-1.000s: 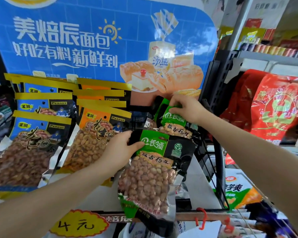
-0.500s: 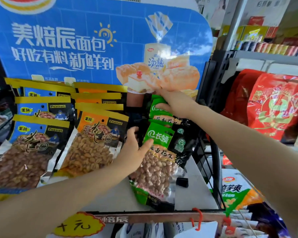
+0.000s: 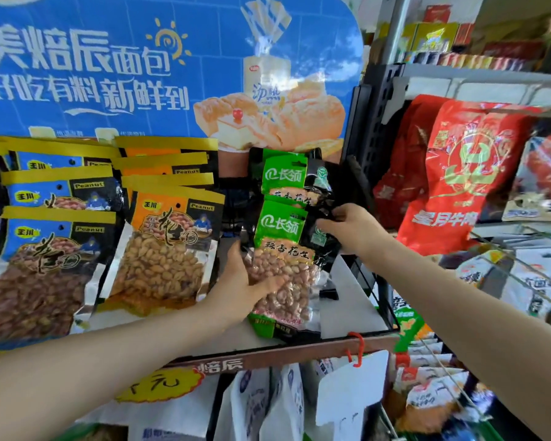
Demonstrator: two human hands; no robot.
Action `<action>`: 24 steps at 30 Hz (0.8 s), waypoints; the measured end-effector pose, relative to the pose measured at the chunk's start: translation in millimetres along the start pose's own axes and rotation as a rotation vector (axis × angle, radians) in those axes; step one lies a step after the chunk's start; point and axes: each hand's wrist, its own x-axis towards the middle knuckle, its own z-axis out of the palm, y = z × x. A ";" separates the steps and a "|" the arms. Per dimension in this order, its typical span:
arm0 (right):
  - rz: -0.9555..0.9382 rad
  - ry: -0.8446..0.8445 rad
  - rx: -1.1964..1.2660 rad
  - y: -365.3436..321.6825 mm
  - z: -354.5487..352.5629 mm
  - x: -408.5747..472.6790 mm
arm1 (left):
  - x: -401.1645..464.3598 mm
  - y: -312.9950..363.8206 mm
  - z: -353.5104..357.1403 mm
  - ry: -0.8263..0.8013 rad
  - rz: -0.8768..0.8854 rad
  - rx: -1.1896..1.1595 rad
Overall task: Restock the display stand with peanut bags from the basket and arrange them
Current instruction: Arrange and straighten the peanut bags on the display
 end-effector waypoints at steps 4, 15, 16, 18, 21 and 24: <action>-0.251 0.099 -0.199 -18.5 -17.3 7.0 | -5.5 3.4 12.0 0.060 0.037 0.007; -0.039 0.075 -0.189 -15.9 -32.3 11.8 | 2.5 5.7 -0.9 -0.163 -0.017 0.061; -0.059 0.097 -0.238 -16.0 -30.3 13.0 | 3.0 5.3 -1.2 -0.172 -0.032 0.049; -0.069 0.067 -0.335 -21.0 -23.9 16.2 | 2.8 3.6 2.1 -0.156 -0.056 0.029; -0.028 0.004 -0.394 -21.3 -19.1 27.1 | 3.9 -2.3 6.1 -0.103 -0.055 0.037; -0.026 -0.059 -0.410 -22.8 -19.7 30.2 | 6.2 -6.7 6.1 -0.084 -0.051 0.021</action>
